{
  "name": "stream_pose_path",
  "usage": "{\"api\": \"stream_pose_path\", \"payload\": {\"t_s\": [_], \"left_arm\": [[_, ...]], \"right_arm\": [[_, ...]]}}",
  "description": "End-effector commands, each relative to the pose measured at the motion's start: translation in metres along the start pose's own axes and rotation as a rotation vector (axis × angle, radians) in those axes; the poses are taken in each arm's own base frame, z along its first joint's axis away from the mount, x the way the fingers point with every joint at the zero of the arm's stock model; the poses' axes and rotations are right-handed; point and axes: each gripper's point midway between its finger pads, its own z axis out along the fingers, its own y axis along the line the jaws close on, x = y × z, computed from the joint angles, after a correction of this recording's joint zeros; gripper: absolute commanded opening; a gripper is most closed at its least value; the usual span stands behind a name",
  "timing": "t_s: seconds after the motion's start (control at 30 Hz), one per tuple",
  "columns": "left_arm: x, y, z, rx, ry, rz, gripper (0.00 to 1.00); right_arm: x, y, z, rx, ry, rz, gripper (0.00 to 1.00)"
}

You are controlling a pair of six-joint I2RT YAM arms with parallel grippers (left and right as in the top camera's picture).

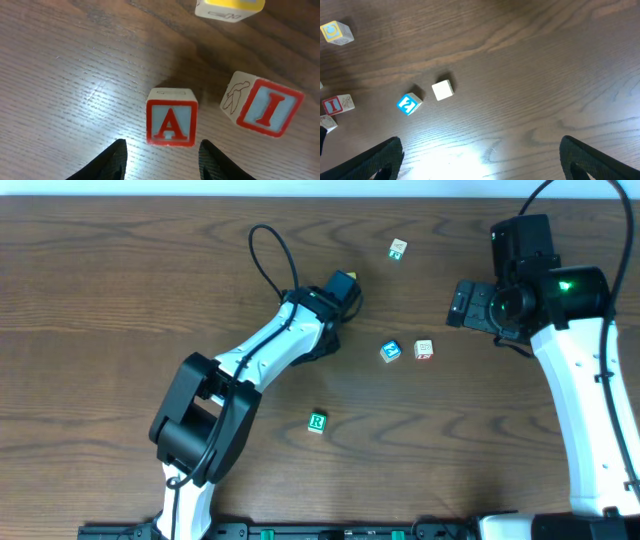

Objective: Spell out Ai2

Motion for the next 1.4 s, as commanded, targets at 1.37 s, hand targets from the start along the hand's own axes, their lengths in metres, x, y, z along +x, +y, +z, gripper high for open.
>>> {"api": "stream_pose_path", "payload": {"t_s": [1.37], "left_arm": [[-0.031, 0.003, 0.018, 0.033, -0.121, 0.144, 0.37]], "right_arm": [[0.0, -0.005, -0.006, 0.005, -0.012, -0.002, 0.99]]}}
